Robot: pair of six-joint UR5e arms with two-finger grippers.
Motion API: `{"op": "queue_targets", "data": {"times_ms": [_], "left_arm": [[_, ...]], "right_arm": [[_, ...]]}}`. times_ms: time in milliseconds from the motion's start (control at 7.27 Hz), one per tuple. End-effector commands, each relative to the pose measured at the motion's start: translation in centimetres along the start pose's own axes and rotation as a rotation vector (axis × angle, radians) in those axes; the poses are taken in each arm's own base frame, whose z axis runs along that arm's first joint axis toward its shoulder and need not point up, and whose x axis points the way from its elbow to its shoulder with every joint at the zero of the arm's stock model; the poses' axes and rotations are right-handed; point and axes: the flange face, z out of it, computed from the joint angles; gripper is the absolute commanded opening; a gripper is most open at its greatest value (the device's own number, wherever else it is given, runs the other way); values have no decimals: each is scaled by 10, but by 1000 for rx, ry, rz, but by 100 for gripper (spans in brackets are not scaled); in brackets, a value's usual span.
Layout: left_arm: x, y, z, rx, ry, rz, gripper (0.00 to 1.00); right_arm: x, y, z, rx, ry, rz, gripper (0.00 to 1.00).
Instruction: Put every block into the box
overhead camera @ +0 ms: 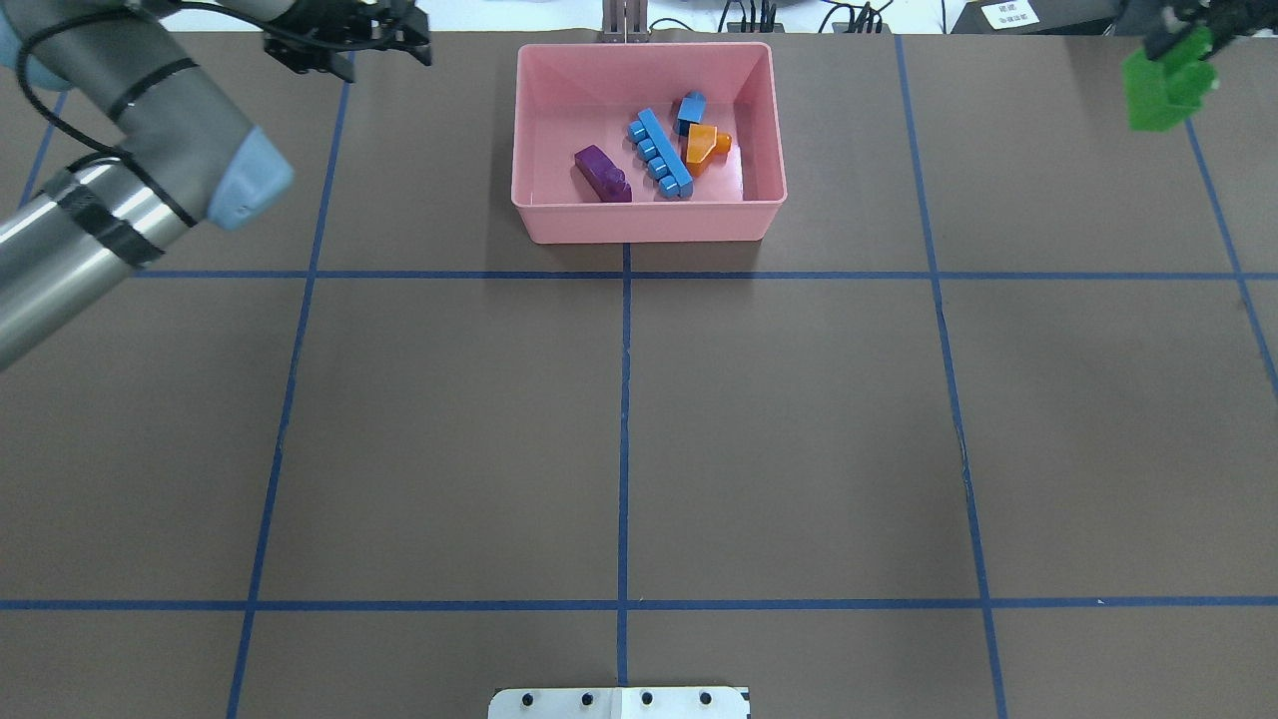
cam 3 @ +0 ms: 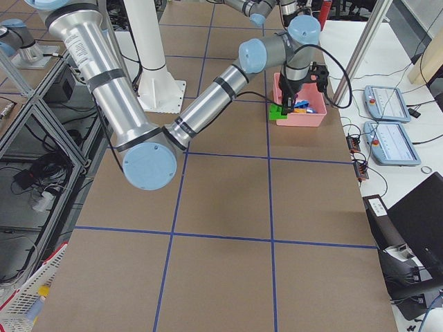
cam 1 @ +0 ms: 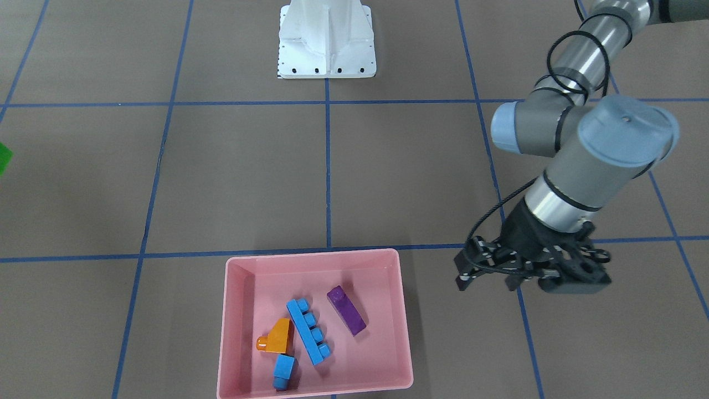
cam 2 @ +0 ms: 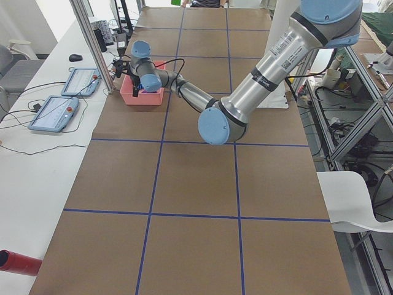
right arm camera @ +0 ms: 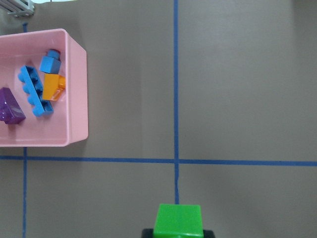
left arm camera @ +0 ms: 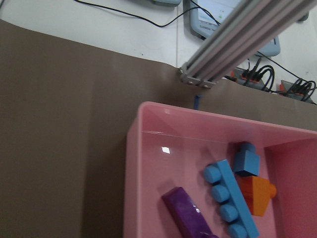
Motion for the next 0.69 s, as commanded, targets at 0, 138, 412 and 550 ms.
{"op": "queue_targets", "data": {"times_ms": [0, 138, 412, 550], "left_arm": [[-108, -2, -54, -66, -187, 172, 100], [-162, 18, -75, -102, -236, 270, 100], [-275, 83, -107, -142, -294, 355, 100], [-295, 96, -125, -131, -307, 327, 100]], "right_arm": [[-123, -21, 48, 70, 28, 1, 0], [-153, -34, 71, 124, 21, 8, 0], [-202, -76, 114, 192, 5, -5, 0], [-219, -85, 141, 256, 23, -41, 0]]}}
